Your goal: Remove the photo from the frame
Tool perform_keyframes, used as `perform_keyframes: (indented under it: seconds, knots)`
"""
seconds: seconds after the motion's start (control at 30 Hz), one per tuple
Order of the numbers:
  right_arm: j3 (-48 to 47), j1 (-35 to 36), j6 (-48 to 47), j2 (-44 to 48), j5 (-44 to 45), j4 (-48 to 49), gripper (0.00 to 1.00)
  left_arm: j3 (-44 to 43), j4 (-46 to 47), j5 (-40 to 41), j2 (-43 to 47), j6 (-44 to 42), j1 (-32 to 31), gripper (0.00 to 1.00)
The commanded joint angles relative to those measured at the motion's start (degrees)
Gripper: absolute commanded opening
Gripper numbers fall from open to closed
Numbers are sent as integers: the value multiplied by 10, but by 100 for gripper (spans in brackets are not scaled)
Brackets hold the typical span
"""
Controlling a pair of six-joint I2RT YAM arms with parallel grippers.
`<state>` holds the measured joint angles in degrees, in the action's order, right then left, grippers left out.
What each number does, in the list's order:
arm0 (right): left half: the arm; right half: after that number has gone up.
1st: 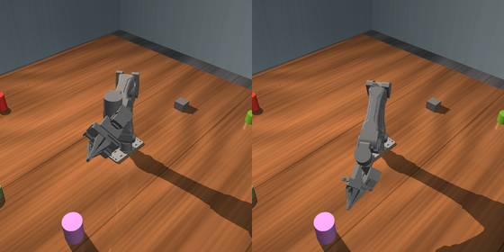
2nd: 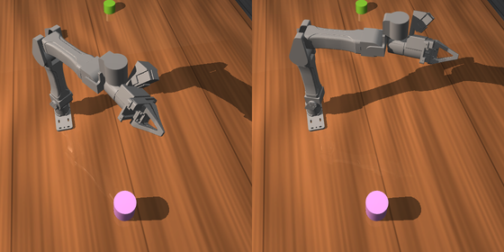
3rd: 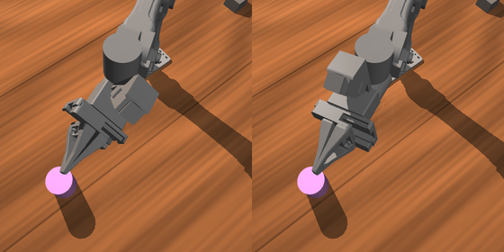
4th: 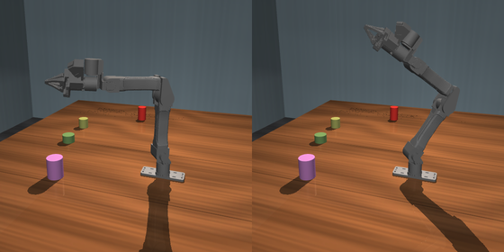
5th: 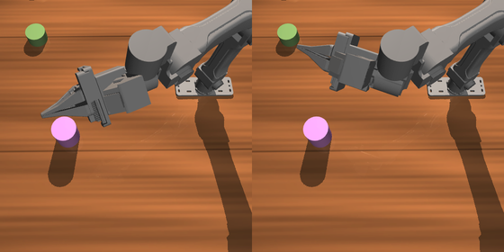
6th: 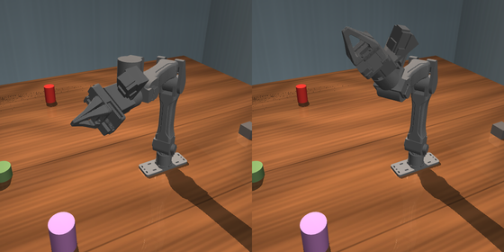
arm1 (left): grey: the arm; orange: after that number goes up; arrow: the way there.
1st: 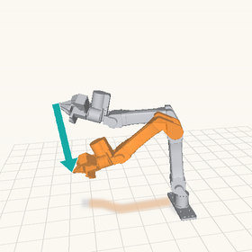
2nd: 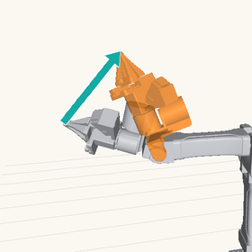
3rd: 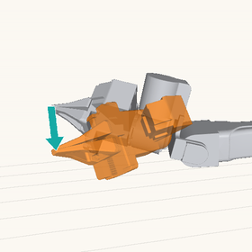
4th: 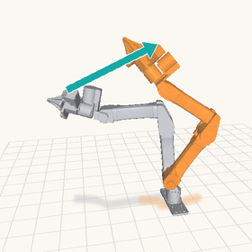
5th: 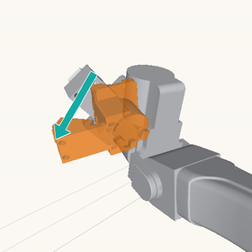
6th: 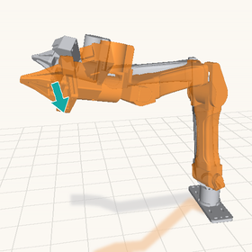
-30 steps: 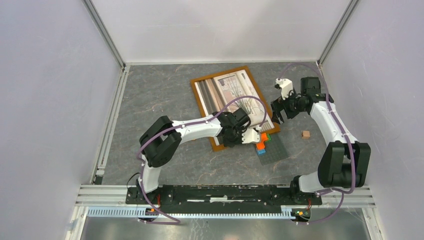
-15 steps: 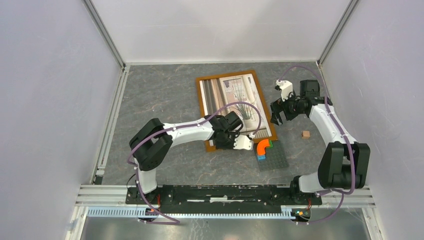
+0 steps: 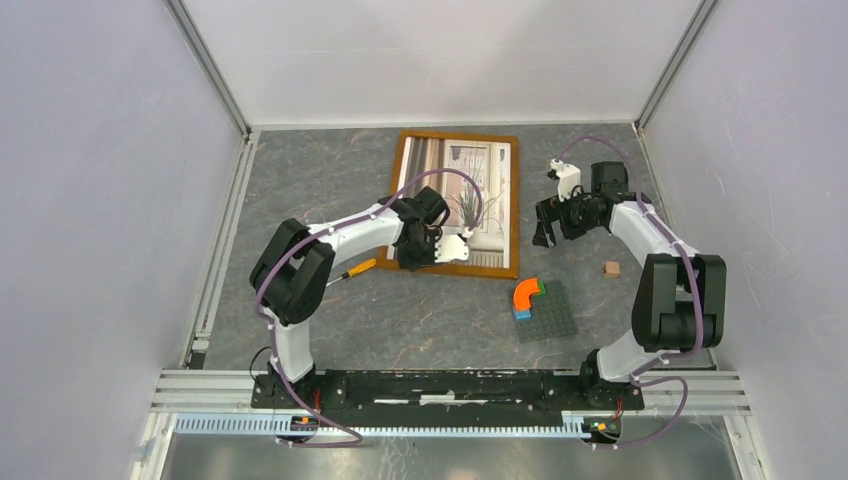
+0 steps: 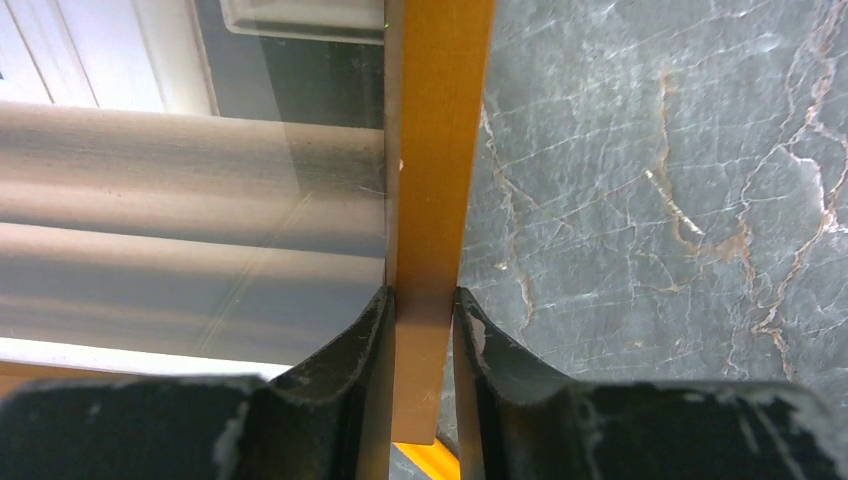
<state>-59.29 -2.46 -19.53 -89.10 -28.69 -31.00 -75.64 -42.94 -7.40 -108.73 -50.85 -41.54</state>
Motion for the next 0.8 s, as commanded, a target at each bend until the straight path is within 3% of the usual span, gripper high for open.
perform_keyframes:
  seconds: [0.0, 0.1, 0.2, 0.3, 0.37, 0.47, 0.5, 0.53, 0.77]
  knots:
    - [-9, 3, 49, -27, -23, 51, 98, -22, -4, 14, 11, 7, 15, 33]
    - [-14, 6, 66, -47, -31, 61, 98, -48, -20, -6, 11, 44, 39, 44]
    - [-19, 8, 77, -60, -32, 72, 98, -58, -28, -30, 27, 86, 58, 49]
    - [-27, 10, 87, -70, -32, 78, 98, -52, -22, -45, 47, 127, 76, 58]
    - [-31, 14, 93, -75, -30, 84, 98, -47, -16, -47, 60, 152, 85, 70]
    - [-37, 22, 103, -86, -26, 92, 98, -23, 9, -43, 91, 189, 94, 76]
    - [-39, 21, 108, -89, -23, 95, 98, -12, 17, -43, 105, 198, 94, 96]
    - [-40, 38, 113, -93, -21, 100, 98, 0, 23, -46, 119, 204, 93, 100]
    - [-46, 76, 147, -134, -22, 133, 98, 66, 32, -66, 187, 164, 83, 100]
